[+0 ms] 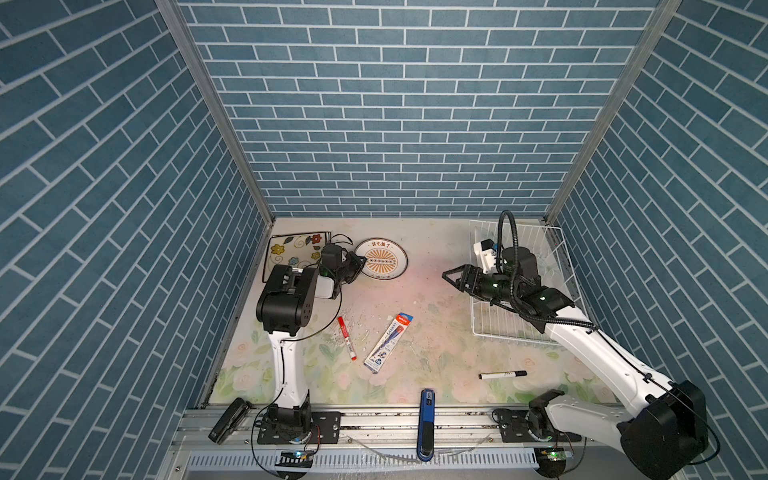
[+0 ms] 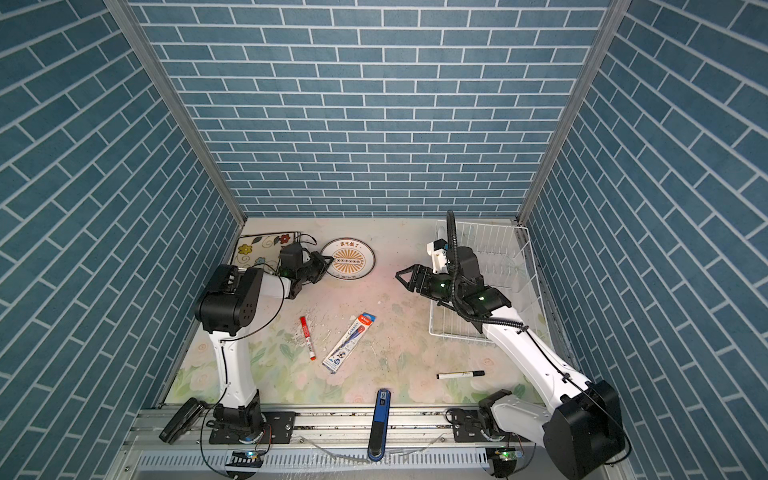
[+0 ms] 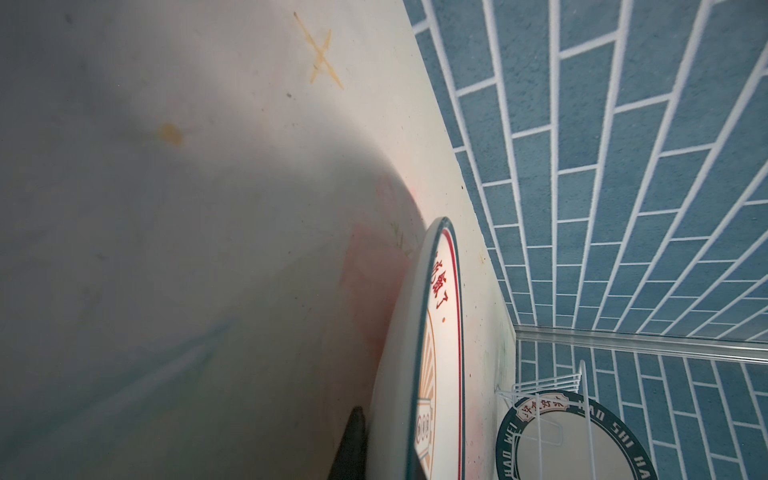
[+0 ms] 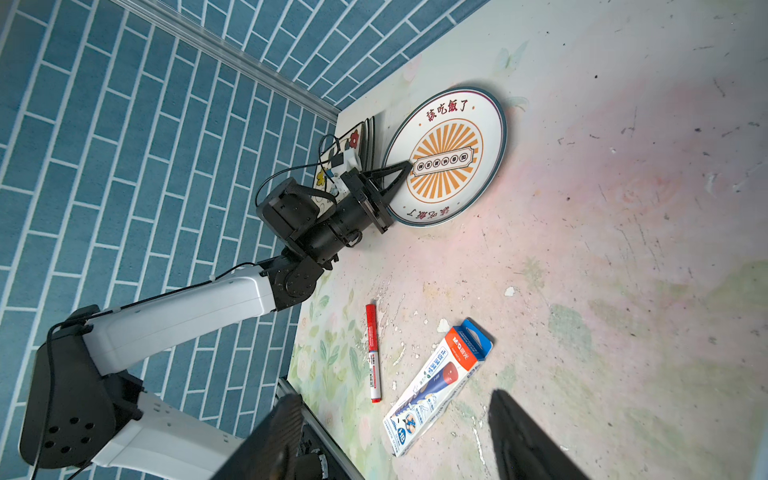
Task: Unload the plates from the dish rack
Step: 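Lower the sunburst plate flat onto the table beside the flowered stack with the left gripper, then open the left gripper off the sunburst plate while the right gripper moves toward the rack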
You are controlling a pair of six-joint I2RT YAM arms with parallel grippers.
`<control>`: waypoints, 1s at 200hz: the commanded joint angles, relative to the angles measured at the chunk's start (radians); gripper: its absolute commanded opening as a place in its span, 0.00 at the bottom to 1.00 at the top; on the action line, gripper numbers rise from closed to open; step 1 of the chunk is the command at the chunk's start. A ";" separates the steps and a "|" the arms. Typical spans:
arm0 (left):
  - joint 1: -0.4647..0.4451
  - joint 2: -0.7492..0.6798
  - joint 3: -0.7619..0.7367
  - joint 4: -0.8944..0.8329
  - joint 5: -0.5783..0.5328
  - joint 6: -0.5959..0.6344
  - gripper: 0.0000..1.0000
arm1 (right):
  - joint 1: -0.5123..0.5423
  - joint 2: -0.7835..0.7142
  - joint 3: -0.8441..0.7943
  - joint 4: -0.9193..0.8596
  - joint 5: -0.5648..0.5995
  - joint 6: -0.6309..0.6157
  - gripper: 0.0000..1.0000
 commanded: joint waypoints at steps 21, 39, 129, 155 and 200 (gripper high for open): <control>-0.003 0.000 0.030 0.000 -0.007 0.023 0.18 | -0.003 -0.032 -0.024 -0.016 0.022 -0.032 0.73; -0.003 -0.008 0.030 -0.015 -0.010 0.034 0.22 | -0.005 -0.037 -0.024 -0.019 0.025 -0.032 0.72; -0.005 -0.054 0.048 -0.184 -0.073 0.111 0.62 | -0.005 -0.067 -0.035 -0.029 0.038 -0.042 0.73; -0.005 -0.056 0.056 -0.217 -0.085 0.125 0.70 | -0.004 -0.076 -0.037 -0.030 0.040 -0.043 0.73; -0.005 -0.076 0.045 -0.267 -0.134 0.122 0.88 | -0.006 -0.091 -0.040 -0.047 0.047 -0.049 0.73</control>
